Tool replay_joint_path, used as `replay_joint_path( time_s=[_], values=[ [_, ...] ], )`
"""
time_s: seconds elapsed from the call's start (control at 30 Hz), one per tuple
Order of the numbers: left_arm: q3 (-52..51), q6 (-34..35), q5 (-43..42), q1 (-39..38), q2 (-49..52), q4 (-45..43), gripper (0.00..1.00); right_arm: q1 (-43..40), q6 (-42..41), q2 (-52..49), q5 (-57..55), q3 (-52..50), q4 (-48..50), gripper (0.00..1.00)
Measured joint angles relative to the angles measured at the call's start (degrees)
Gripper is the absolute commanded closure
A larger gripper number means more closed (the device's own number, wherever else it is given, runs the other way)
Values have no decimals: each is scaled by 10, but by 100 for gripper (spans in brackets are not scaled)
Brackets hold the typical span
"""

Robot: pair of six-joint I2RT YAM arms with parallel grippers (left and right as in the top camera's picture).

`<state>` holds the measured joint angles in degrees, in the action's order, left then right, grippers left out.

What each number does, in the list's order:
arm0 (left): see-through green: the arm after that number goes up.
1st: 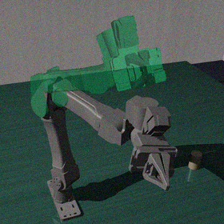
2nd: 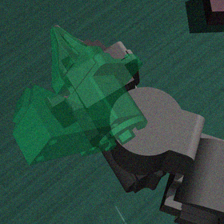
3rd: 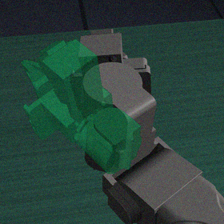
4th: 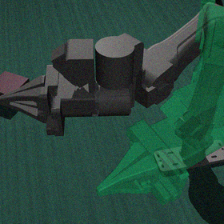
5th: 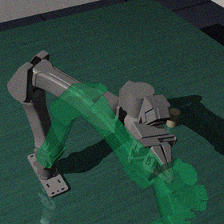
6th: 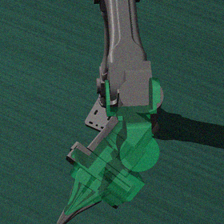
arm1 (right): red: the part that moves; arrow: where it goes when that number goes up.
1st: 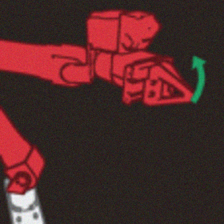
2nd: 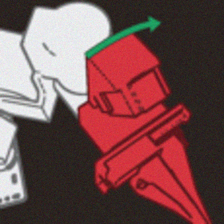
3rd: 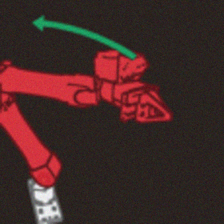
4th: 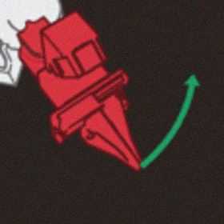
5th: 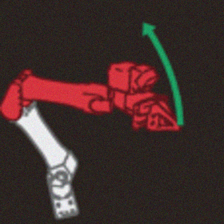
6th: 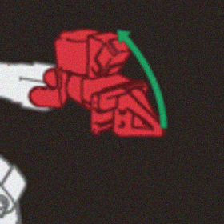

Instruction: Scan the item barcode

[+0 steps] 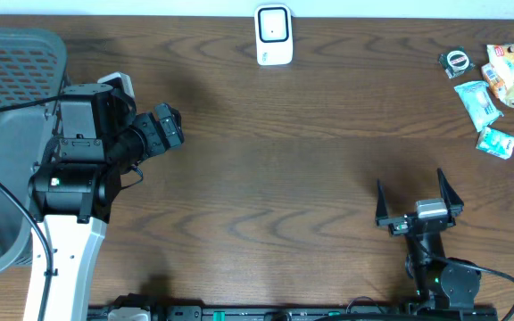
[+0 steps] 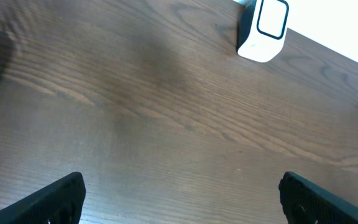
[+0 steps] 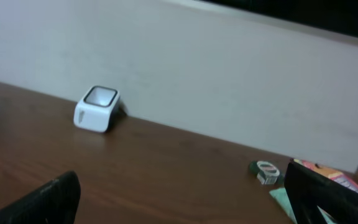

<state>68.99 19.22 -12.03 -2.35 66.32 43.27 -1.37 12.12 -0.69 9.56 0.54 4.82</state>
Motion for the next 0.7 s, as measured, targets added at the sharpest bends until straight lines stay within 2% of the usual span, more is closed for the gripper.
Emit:
replay_joint_path(
  time_s=[0.2,0.33,0.53,0.7],
  values=[
    [0,0,0,0,0,0,2,-7,0,0,8,-1,-81,1],
    [0,0,0,0,0,0,2,-8,-2,0,3,-1,-81,1],
    [0,0,0,0,0,0,2,-8,-66,0,-47,-1,-87,1],
    [0,0,0,0,0,0,2,-1,-87,0,-68,-1,-89,1]
  ],
)
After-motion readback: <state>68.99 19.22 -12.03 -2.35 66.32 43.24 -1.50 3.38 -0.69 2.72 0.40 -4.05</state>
